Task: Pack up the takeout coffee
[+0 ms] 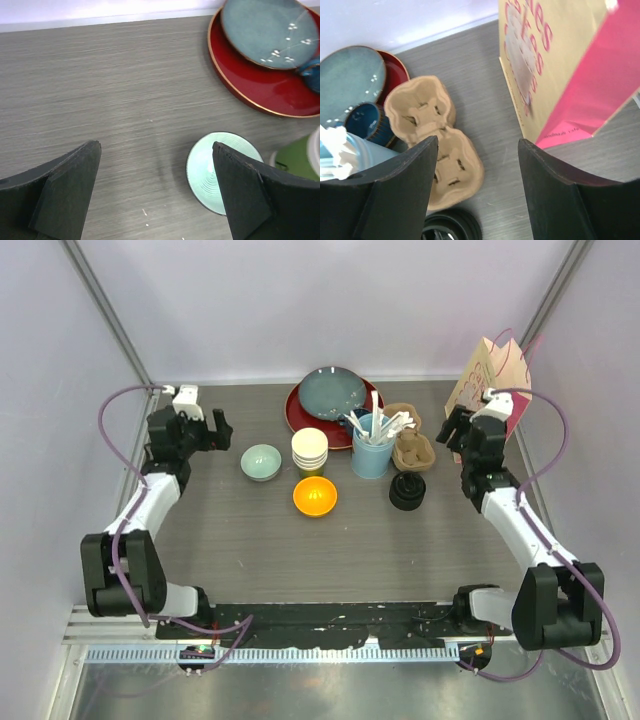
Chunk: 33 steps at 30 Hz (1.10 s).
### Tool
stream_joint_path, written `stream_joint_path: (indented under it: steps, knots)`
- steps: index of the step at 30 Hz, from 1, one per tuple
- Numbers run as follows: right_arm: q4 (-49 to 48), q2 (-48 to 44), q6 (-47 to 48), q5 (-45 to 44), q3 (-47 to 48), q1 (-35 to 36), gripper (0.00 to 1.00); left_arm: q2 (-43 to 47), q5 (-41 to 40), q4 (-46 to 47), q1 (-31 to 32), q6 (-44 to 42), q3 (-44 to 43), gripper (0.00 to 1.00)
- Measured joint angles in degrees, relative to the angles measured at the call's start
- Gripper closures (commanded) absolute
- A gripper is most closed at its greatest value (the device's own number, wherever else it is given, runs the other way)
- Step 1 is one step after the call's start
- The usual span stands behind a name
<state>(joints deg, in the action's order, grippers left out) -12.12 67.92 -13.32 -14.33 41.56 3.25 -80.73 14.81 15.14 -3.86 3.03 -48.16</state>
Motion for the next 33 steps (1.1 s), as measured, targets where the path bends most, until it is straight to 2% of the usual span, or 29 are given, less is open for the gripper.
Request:
stream_joint_path:
  steps: [5,10,15,19,24,29,33]
  knots:
    - [12.76,4.39,-0.63,4.50,11.91,0.00,0.35,1.84,5.97,-19.10,0.00,-1.60,-9.94,0.14]
    - [20.04,6.78,-0.63,6.19,15.52,0.02,0.35,1.84,10.67,-32.98,0.81,-2.03,-16.85,0.15]
    - [25.81,9.57,-0.50,6.60,20.94,0.00,0.38,1.81,11.91,-43.15,3.82,-2.08,-22.18,0.15]
    - [28.15,10.60,-0.33,7.43,24.85,0.28,0.39,1.64,10.08,-48.15,9.11,-2.05,-25.73,0.18]
    - [28.85,10.01,-0.15,7.87,25.83,1.60,0.39,-1.27,7.54,-50.69,16.13,-1.53,-31.15,0.26]
    - [30.01,8.96,0.90,9.16,25.83,2.91,0.39,-8.92,2.16,-50.21,21.20,0.92,-38.23,0.37]
    - [30.14,8.13,1.88,9.55,25.70,3.65,0.39,-17.64,-2.51,-50.62,23.85,2.29,-45.90,0.41]
